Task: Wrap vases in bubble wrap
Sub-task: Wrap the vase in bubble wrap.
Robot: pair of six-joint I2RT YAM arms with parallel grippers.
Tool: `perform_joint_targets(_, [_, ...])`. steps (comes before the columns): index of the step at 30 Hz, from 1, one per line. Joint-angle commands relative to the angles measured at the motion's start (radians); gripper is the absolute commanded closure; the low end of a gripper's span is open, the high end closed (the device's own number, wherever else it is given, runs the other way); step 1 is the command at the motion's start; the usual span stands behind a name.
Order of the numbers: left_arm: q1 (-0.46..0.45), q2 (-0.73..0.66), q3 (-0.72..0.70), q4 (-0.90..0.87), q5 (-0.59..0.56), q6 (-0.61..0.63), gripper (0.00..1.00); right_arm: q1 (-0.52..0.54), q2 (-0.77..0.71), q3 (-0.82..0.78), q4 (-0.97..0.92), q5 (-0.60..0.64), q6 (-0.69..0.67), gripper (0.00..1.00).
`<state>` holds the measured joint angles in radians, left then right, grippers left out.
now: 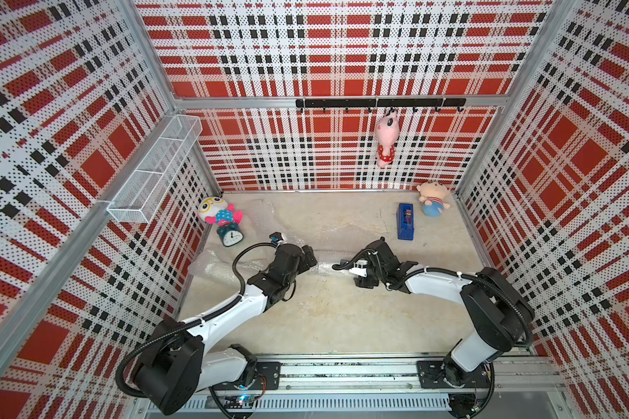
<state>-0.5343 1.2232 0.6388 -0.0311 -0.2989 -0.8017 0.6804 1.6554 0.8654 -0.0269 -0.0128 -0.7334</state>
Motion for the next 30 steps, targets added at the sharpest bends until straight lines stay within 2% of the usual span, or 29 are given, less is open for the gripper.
perform_joint_targets(1, [0.024,-0.025,-0.03,-0.019,0.002,0.013,0.02,0.038,0.062,0.044,-0.159,-0.021,0.146,0.23])
perform_joint_targets(11, [0.018,0.013,-0.083,0.072,0.1,-0.007,0.02,0.119,0.129,0.125,-0.252,0.004,0.506,0.27])
perform_joint_targets(16, [-0.024,0.06,-0.068,0.14,0.14,-0.013,0.02,0.119,0.136,0.11,-0.234,-0.087,0.716,0.29])
perform_joint_targets(24, [-0.042,0.165,-0.016,0.195,0.173,-0.011,0.02,0.12,0.132,0.071,-0.165,-0.184,0.929,0.32])
perform_joint_targets(30, [-0.044,0.257,0.031,0.219,0.197,-0.005,0.02,0.115,0.143,0.016,-0.015,-0.327,1.15,0.34])
